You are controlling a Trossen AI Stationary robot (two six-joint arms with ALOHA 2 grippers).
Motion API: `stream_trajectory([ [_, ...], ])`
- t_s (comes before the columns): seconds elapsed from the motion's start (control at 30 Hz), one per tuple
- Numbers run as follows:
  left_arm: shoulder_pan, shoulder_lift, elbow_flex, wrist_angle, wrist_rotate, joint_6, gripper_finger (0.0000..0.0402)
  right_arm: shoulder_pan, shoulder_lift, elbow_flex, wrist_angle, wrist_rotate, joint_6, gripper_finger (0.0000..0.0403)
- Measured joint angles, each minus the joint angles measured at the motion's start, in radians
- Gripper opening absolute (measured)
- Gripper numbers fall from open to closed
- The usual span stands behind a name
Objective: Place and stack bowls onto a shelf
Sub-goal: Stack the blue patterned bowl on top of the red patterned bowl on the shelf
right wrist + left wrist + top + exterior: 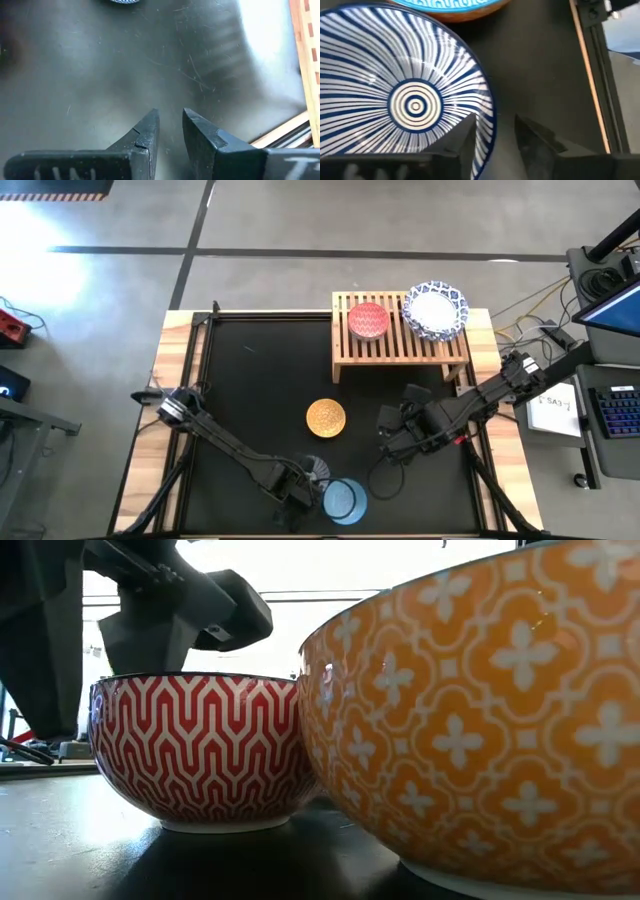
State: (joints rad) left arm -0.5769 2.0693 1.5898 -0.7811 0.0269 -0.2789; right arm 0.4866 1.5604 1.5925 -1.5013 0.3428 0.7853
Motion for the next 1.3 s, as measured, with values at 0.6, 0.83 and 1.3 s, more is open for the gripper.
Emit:
stream_trajectory([
  [0.6, 0.041, -0.038, 0.025, -0.108, 0.054, 0.051, 0.0003, 0.0, 0.0, 0.0, 0.022, -0.001, -0.098, 0.0077],
  [0.83, 0.048, -0.068, 0.094, -0.182, 0.041, 0.132, 0.0002, 0.0, 0.0, 0.0, 0.13, -0.096, -0.309, 0.0096],
  [1.3, 0.047, -0.073, 0.215, -0.18, -0.02, 0.353, 0.0006, 0.005, -0.001, 0.0, 0.426, -0.291, -0.674, 0.0134],
])
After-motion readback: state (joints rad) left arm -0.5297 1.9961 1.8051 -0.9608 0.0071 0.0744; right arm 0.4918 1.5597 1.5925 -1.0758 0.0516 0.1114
